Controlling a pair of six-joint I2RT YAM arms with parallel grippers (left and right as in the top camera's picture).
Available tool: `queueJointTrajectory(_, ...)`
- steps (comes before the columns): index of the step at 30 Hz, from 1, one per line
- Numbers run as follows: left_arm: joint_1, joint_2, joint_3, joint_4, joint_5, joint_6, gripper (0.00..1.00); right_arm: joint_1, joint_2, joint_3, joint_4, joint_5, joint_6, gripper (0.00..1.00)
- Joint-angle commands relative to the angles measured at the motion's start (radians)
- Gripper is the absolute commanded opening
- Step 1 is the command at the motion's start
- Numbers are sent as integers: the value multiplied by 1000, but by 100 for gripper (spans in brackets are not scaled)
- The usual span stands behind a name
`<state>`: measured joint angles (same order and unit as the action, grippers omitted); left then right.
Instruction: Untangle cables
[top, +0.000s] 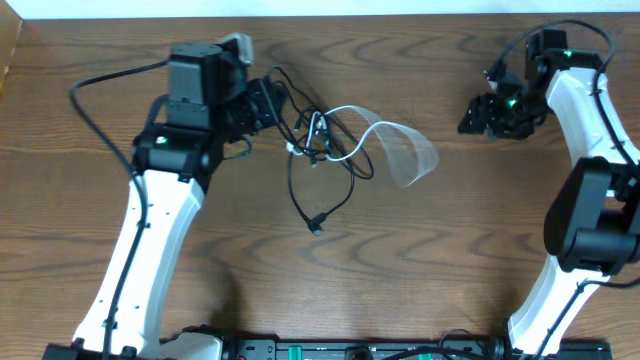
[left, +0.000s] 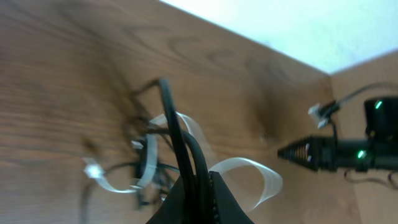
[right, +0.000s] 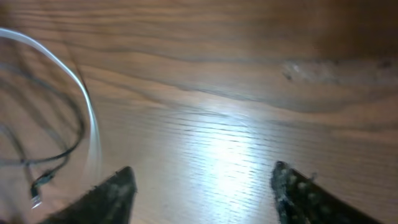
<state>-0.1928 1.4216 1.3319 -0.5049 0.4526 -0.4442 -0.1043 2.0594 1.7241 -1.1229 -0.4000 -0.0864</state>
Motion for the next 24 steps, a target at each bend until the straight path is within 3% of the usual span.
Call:
queueJointTrajectory(1, -60, 17, 16, 47, 57, 10, 7, 2, -100, 34, -8, -134, -90, 71)
queueJointTrajectory(10, -101, 19, 16, 119, 57, -25, 7, 82, -195, 34, 66, -348, -139, 68)
queueJointTrajectory(24, -100, 19, 16, 142, 57, -85, 7, 332, -166, 27, 110, -286, -128, 61)
